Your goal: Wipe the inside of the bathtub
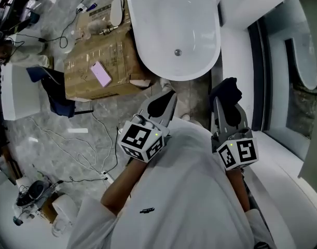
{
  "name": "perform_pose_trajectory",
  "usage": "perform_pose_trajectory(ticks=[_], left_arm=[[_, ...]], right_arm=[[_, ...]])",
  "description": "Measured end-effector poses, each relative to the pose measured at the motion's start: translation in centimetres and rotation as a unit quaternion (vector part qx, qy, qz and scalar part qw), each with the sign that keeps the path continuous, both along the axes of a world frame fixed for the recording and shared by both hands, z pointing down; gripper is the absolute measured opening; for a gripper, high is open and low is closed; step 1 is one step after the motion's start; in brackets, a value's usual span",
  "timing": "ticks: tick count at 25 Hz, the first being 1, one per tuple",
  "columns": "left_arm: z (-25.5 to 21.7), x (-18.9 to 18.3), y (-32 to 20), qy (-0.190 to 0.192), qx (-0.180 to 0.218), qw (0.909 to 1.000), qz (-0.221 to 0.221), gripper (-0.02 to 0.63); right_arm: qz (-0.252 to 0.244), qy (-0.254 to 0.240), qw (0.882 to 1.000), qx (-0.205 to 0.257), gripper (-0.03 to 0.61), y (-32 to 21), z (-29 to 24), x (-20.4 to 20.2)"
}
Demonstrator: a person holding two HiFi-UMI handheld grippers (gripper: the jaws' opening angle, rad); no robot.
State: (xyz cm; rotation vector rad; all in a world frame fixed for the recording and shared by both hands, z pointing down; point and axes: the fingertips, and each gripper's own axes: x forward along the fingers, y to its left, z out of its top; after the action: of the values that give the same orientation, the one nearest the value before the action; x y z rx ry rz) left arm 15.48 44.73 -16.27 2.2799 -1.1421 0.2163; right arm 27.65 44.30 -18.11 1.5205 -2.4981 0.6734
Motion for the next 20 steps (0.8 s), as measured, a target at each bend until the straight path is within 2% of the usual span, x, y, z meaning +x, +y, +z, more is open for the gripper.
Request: perform_pose_trajectory(ticks=[6,11,16,20], left_arm=[[-1.0,-1.0,-9.8,-0.019,0.014,0.9988,0.044,-0.003],[-0.2,-2.9,-16.1,-0.017,-0.002,0.9987,0.049,-0.005],[0.4,-4.4,-20.6,-0.021,-0.013,0.9991,0.034,-0.004],[1.3,-4.8,-23.6,-0.022,-0.032,0.9993,0.003,-0.004]], right_arm=[[0.016,0.01,1.0,-0.004,0.052,-10.1,-0.9,-0.8],[0.01,0.007,1.0,-0.028,0.052,-16.9,-0.1,-2.7],[-0.022,0.018,0.998,-0.047,0.052,-22.1,0.9,-4.4],[-0.068,0.013,0.996,-0.06,0.052,-25.8,1.8,-5.7]])
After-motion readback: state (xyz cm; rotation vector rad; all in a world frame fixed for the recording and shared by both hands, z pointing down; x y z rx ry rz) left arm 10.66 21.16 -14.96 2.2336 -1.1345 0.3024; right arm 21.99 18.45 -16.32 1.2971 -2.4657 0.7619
